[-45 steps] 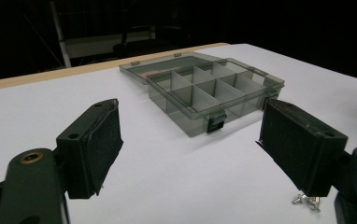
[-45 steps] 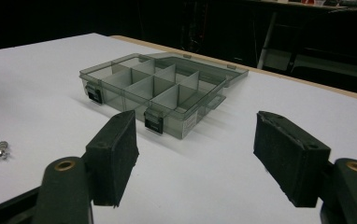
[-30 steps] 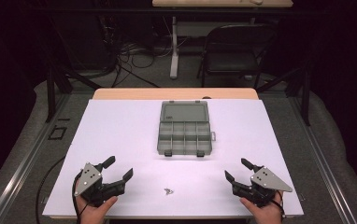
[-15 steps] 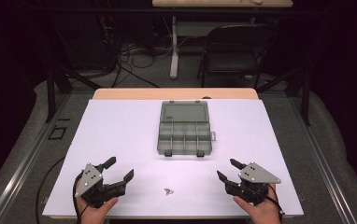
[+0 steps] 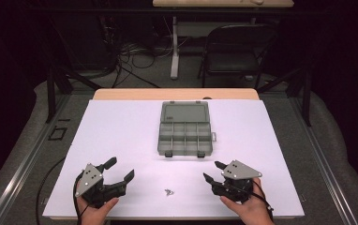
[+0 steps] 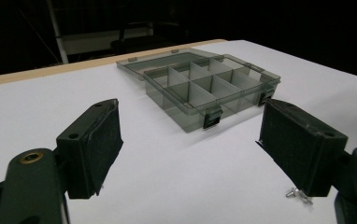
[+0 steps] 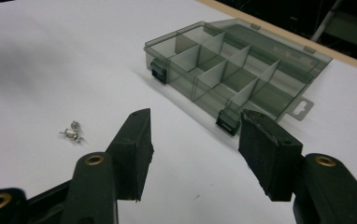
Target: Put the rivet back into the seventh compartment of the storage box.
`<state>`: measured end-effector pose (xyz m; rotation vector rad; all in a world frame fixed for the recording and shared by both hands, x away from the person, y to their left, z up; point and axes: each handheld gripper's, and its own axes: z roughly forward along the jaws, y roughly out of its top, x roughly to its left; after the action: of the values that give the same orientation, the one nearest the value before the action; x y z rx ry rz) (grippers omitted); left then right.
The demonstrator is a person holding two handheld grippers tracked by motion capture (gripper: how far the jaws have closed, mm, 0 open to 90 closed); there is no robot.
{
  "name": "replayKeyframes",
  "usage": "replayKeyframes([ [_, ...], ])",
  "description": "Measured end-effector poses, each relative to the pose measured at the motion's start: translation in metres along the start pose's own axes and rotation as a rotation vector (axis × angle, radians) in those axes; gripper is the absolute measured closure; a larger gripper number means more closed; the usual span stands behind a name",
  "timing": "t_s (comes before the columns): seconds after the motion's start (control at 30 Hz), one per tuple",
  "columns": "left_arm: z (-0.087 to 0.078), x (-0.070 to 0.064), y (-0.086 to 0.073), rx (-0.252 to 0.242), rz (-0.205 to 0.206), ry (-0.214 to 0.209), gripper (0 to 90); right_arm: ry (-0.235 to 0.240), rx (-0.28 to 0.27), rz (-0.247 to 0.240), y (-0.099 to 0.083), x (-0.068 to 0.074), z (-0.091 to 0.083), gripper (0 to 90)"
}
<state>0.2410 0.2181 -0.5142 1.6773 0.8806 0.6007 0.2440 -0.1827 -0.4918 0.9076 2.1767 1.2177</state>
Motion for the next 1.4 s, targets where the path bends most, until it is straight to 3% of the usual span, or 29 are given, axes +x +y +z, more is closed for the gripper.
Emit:
replayKeyframes([
  [0.17, 0.001, 0.0, 0.0, 0.004, -0.003, -0.002, 20.5, 0.037, -0.002, 0.008, 0.002, 0.005, 0.008, 49.2],
  [0.23, 0.0, 0.0, 0.0, 0.008, -0.003, -0.005, 20.5, 0.074, 0.02, 0.002, 0.004, 0.01, 0.013, 55.1],
  [0.47, 0.001, 0.001, 0.0, 0.007, -0.002, -0.006, 20.5, 0.129, 0.051, 0.002, 0.004, 0.018, 0.031, 62.7],
  [0.83, 0.001, 0.001, 0.0, 0.008, -0.006, -0.005, 20.6, 0.207, 0.088, -0.007, 0.004, 0.033, 0.056, 67.0],
  [0.87, 0.001, 0.001, 0.0, 0.008, -0.007, -0.004, 20.6, 0.224, 0.071, 0.001, 0.005, 0.035, 0.061, 67.0],
  [1.13, 0.001, 0.002, 0.0, 0.009, -0.007, -0.003, 20.6, 0.26, 0.09, -0.027, 0.012, 0.044, 0.07, 67.8],
  [1.4, 0.0, 0.002, 0.0, 0.01, -0.004, -0.001, 20.6, 0.279, 0.097, -0.033, 0.005, 0.051, 0.077, 68.3],
])
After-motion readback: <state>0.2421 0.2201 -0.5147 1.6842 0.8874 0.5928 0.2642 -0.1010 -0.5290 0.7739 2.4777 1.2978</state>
